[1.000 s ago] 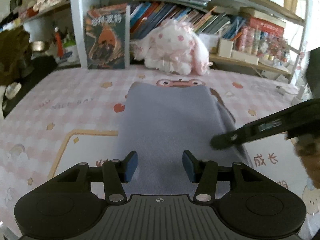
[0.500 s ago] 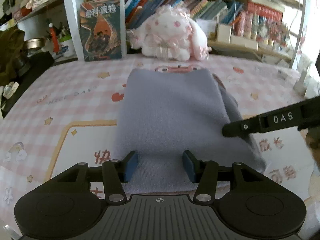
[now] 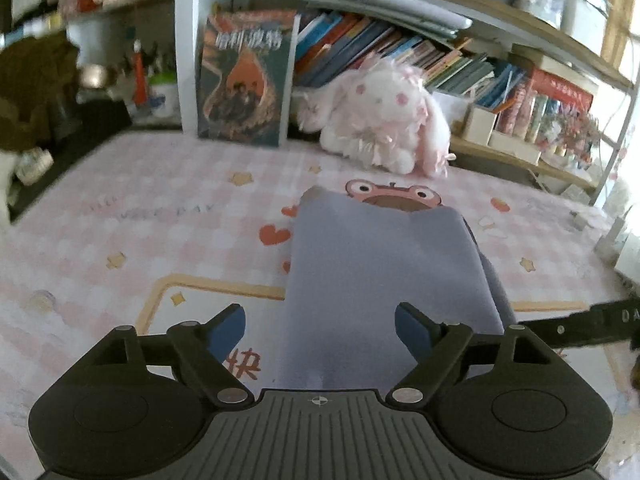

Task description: Fold clothes

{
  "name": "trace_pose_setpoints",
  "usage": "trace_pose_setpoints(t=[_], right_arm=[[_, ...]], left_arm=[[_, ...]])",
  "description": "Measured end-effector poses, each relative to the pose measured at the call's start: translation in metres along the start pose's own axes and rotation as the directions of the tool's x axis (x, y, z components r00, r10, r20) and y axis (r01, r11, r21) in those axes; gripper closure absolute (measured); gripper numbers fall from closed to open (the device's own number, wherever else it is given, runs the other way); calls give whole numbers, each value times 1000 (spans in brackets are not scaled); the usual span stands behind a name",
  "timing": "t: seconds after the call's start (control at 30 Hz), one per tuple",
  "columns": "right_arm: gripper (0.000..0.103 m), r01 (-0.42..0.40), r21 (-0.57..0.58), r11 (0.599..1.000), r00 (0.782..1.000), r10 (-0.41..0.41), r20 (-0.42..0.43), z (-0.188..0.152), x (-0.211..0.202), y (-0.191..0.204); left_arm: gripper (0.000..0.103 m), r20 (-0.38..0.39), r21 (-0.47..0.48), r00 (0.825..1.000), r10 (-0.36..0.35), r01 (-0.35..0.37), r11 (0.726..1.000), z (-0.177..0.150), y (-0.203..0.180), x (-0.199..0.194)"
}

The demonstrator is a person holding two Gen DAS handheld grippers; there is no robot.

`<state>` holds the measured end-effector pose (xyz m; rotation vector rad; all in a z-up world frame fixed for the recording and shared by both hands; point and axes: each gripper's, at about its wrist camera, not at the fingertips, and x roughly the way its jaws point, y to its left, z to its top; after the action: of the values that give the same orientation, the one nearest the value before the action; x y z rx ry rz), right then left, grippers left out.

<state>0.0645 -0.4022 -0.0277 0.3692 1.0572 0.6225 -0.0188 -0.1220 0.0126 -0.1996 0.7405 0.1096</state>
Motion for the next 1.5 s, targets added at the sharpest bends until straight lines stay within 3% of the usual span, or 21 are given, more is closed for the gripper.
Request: trace_pose_setpoints(t=[0.17, 0.33, 0.47, 0.57, 0.63, 0.73, 0.83, 0.9, 1.0, 1.1, 1.23, 1.43, 1.5], right_arm=[[35, 53, 83, 995, 999, -54, 8, -5, 10, 8], [35, 89, 141, 986, 996, -91, 6, -12, 20, 19], [37, 114, 154, 981, 993, -118, 15, -17, 24, 27], [48, 132, 158, 978, 990, -138, 25, -20, 25, 34], [54, 144, 161, 976, 988, -151, 31, -22, 26, 38], [69, 167, 126, 978, 983, -176, 59, -25, 25, 48], [75, 209, 13, 978, 971, -209, 114, -29, 18, 64], [76, 224, -23, 974, 966, -219, 134, -32, 16, 69], [73, 217, 16, 976, 970, -218, 108, -31, 18, 61], [63, 168, 113, 979, 982, -177, 69, -29, 20, 45], [58, 102, 216, 971, 992, -115, 50, -28, 21, 29], [53, 69, 246, 967, 996, -79, 34, -26, 27, 23], [58, 76, 208, 975, 996, -84, 30, -24, 29, 27]], left_arm=[[19, -103, -169, 981, -163, 145, 975, 4, 33, 32], [20, -183, -313, 924, -336, 269, 911, 0, 53, 61], [21, -214, -324, 880, -425, 347, 880, 5, 60, 75], [24, -220, -359, 861, -459, 366, 859, 8, 65, 82], [39, -230, -351, 863, -449, 357, 866, 9, 66, 83], [52, -232, -298, 873, -429, 356, 886, 11, 64, 77], [55, -214, -96, 913, -348, 335, 937, 15, 40, 59], [55, -203, -39, 923, -325, 324, 945, 17, 32, 53], [52, -242, -122, 902, -357, 337, 934, 16, 42, 62], [48, -263, -227, 877, -401, 348, 910, 14, 56, 71], [43, -264, -297, 862, -433, 355, 887, 10, 64, 78], [43, -249, -325, 863, -440, 353, 877, 8, 62, 81], [47, -244, -302, 868, -432, 355, 885, 9, 60, 77]])
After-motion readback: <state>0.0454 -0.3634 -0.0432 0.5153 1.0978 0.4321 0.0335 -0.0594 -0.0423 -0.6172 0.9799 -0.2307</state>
